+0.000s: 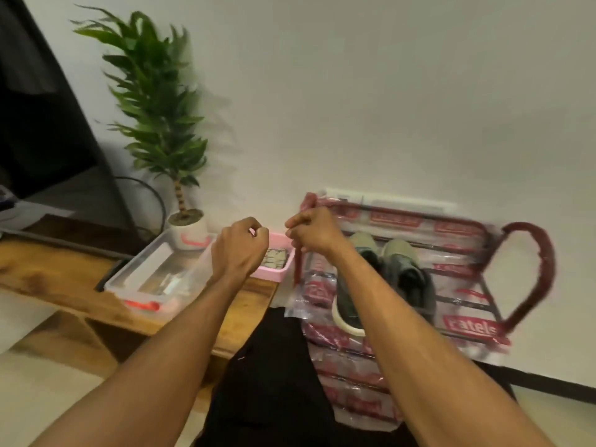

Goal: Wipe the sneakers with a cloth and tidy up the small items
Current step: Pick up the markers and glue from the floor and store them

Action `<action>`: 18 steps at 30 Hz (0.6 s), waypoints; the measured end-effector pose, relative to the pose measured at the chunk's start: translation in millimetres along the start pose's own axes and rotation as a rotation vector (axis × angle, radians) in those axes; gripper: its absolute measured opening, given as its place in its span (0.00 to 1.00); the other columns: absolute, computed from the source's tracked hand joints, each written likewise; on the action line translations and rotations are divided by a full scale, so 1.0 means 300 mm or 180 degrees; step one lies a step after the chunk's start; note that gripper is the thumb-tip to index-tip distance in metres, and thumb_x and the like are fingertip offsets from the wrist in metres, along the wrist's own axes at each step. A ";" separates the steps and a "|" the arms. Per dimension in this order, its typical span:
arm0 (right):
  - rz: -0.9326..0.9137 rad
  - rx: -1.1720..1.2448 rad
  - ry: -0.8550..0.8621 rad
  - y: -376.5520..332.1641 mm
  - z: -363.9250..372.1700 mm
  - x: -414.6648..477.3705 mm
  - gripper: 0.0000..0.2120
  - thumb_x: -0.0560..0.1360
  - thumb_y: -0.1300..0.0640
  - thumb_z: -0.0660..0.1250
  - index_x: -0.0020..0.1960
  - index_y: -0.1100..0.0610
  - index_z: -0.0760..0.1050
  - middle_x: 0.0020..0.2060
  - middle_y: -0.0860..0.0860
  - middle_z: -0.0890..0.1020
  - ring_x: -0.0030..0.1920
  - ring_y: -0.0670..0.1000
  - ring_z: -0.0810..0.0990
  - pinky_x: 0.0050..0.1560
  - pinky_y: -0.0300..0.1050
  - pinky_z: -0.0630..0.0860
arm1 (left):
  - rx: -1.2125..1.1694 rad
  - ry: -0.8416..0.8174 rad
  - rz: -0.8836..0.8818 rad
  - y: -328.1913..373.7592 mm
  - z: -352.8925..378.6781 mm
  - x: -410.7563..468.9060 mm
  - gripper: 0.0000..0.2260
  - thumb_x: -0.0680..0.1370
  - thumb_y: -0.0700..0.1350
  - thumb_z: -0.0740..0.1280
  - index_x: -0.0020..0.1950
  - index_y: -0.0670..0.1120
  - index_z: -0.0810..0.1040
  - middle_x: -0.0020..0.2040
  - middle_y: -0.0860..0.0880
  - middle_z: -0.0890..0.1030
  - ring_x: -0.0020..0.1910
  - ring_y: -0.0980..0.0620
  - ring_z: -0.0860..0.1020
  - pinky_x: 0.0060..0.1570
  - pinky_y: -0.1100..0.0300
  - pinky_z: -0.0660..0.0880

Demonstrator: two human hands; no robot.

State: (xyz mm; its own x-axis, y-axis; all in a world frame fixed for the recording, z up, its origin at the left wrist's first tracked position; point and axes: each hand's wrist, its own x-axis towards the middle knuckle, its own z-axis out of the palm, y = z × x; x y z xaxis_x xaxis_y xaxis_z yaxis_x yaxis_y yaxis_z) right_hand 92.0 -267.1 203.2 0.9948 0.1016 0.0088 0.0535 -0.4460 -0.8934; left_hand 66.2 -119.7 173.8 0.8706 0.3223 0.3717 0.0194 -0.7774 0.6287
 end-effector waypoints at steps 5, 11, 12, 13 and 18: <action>0.0023 -0.0115 0.0459 0.025 -0.253 -0.017 0.08 0.73 0.70 0.68 0.44 0.60 0.81 0.41 0.54 0.83 0.36 0.48 0.81 0.30 0.38 0.76 | -0.0251 -0.0152 0.0403 0.210 0.064 0.023 0.10 0.74 0.50 0.60 0.46 0.51 0.81 0.43 0.47 0.83 0.41 0.43 0.77 0.41 0.55 0.71; 0.0065 -0.0170 0.0912 0.086 -0.469 -0.033 0.07 0.73 0.68 0.68 0.47 0.60 0.81 0.40 0.55 0.84 0.36 0.51 0.83 0.36 0.44 0.80 | -0.0398 -0.0325 0.0923 0.421 0.152 0.003 0.09 0.76 0.49 0.62 0.48 0.50 0.82 0.43 0.50 0.83 0.40 0.49 0.78 0.42 0.57 0.71; 0.0066 -0.0173 0.0970 0.098 -0.497 -0.036 0.07 0.73 0.67 0.68 0.48 0.60 0.81 0.40 0.55 0.84 0.37 0.50 0.83 0.36 0.43 0.80 | -0.0407 -0.0344 0.0996 0.451 0.167 -0.001 0.09 0.77 0.50 0.62 0.48 0.50 0.82 0.43 0.50 0.83 0.40 0.49 0.78 0.42 0.58 0.71; 0.0076 -0.0181 0.1052 0.111 -0.531 -0.043 0.06 0.73 0.67 0.69 0.48 0.59 0.82 0.40 0.54 0.84 0.37 0.50 0.84 0.36 0.42 0.80 | -0.0408 -0.0395 0.1064 0.485 0.186 -0.009 0.09 0.76 0.50 0.62 0.48 0.50 0.82 0.42 0.51 0.83 0.40 0.50 0.77 0.41 0.58 0.71; 0.0159 -0.0250 0.1411 0.188 -0.690 -0.089 0.06 0.72 0.65 0.71 0.48 0.58 0.82 0.40 0.53 0.84 0.37 0.50 0.84 0.34 0.40 0.79 | -0.0498 -0.0729 0.1318 0.636 0.299 -0.060 0.09 0.75 0.50 0.61 0.47 0.52 0.81 0.41 0.51 0.82 0.41 0.47 0.78 0.41 0.55 0.74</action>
State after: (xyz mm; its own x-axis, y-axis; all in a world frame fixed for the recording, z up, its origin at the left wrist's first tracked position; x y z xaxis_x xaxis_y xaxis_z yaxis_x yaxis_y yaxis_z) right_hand 86.5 -479.1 245.6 0.9365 -0.3047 0.1735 -0.0060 -0.5086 -0.8610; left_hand 98.4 -322.1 225.7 0.8756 -0.1370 0.4633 -0.4096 -0.7190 0.5615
